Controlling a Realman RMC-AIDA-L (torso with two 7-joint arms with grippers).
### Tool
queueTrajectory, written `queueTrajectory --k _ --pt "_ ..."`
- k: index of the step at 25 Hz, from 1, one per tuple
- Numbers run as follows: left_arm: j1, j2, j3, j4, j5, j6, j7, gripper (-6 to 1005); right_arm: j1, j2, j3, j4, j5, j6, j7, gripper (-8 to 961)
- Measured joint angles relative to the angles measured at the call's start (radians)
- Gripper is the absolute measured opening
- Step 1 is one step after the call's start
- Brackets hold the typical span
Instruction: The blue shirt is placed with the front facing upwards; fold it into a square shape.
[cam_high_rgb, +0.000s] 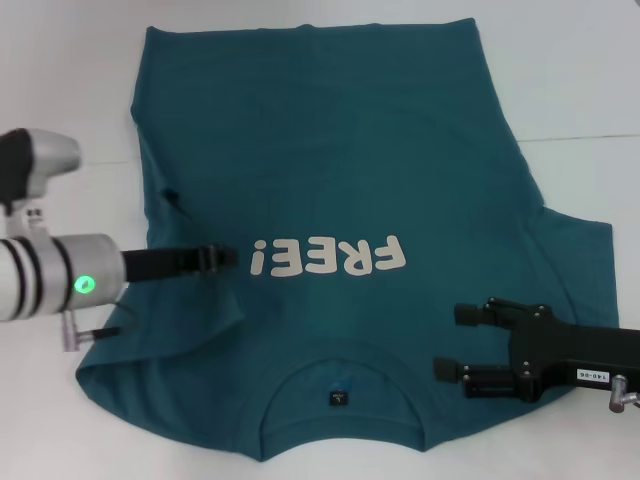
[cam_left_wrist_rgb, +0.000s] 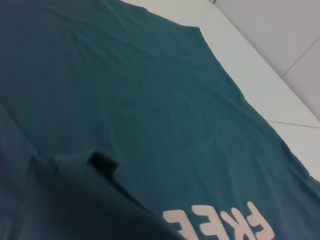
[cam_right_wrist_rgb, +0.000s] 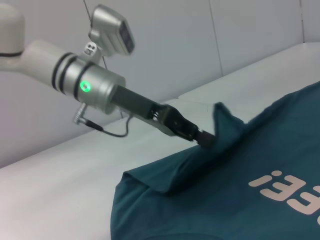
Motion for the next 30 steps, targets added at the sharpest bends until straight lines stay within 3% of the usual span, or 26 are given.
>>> queueTrajectory --k 6,10,13,16,20,23,24,27,30 --pt "-0.018 -0.001 0.002 -0.057 -0.080 -0.034 0.078 49 0.000 0.000 -0.001 0.001 0.000 0.000 0.000 941" --pt "-0.002 0.006 -0.001 -0.046 -0.081 -0.053 0.078 130 -0.004 0.000 -0.001 0.001 0.000 0.002 0.000 941" --pt "0.045 0.005 -0.003 0.021 -0.098 -0.022 0.115 192 -0.009 0.000 0.016 -0.002 0.009 -0.003 0.005 941" --pt "0.125 0.000 -0.005 0.105 -0.234 0.084 0.298 253 -0.015 -0.003 0.060 -0.023 0.042 -0.018 0.058 942" --pt "0.203 0.013 -0.061 0.093 -0.438 0.302 0.677 412 -0.020 -0.017 0.114 -0.098 0.067 -0.022 0.232 942" --pt "0.214 0.040 -0.113 0.019 -0.453 0.466 0.901 546 -0.019 -0.035 0.124 -0.173 0.062 -0.025 0.408 942" --pt "0.214 0.040 -0.113 0.019 -0.453 0.466 0.901 588 -0.018 -0.043 0.121 -0.206 0.050 -0.028 0.480 942" --pt "0.216 0.076 -0.125 -0.079 -0.439 0.558 1.009 715 -0.007 -0.066 0.114 -0.329 -0.031 -0.044 0.740 942" --pt "0.215 0.081 -0.122 -0.092 -0.417 0.552 1.013 712 0.024 -0.091 0.119 -0.452 -0.171 -0.067 1.026 942"
